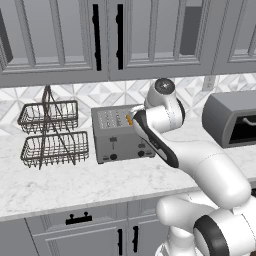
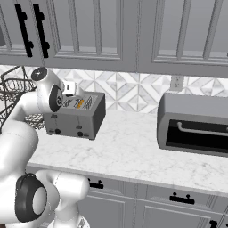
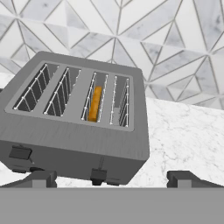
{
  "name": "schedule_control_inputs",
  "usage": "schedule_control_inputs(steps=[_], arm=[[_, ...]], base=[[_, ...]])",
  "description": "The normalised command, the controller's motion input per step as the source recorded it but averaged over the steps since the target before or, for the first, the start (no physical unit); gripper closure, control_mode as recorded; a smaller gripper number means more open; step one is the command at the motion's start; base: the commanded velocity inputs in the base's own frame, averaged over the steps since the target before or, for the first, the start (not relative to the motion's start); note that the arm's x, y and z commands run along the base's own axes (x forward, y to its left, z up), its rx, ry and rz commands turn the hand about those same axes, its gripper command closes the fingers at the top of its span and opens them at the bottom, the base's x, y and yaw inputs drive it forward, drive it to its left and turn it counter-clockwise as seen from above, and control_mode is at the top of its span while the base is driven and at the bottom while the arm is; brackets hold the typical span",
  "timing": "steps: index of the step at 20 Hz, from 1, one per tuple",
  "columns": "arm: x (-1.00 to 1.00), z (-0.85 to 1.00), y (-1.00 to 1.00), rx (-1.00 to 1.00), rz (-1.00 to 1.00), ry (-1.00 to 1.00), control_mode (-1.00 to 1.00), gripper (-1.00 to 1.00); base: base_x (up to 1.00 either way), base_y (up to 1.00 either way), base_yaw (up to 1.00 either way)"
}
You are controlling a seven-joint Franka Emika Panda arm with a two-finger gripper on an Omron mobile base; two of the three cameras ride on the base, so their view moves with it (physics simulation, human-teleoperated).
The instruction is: Start the toaster. Once the lever pops up, take the bread to the plate on the dining counter.
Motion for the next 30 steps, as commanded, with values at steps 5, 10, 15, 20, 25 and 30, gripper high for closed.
schedule_control_inputs(steps=[5, 10, 15, 20, 25, 30], arm=[[0.00, 0.00, 0.00, 0.00, 0.00, 0.00, -1.00, -1.00], [0.00, 0.00, 0.00, 0.00, 0.00, 0.00, -1.00, -1.00], [0.00, 0.00, 0.00, 0.00, 0.00, 0.00, -1.00, -1.00], [0.00, 0.00, 0.00, 0.00, 0.00, 0.00, -1.00, -1.00], [0.00, 0.00, 0.00, 0.00, 0.00, 0.00, -1.00, -1.00], [0.00, 0.00, 0.00, 0.00, 0.00, 0.00, -1.00, -1.00]], base=[[0.00, 0.00, 0.00], [0.00, 0.00, 0.00], [0.00, 0.00, 0.00], [0.00, 0.00, 0.00], [0.00, 0.00, 0.00], [0.00, 0.00, 0.00]])
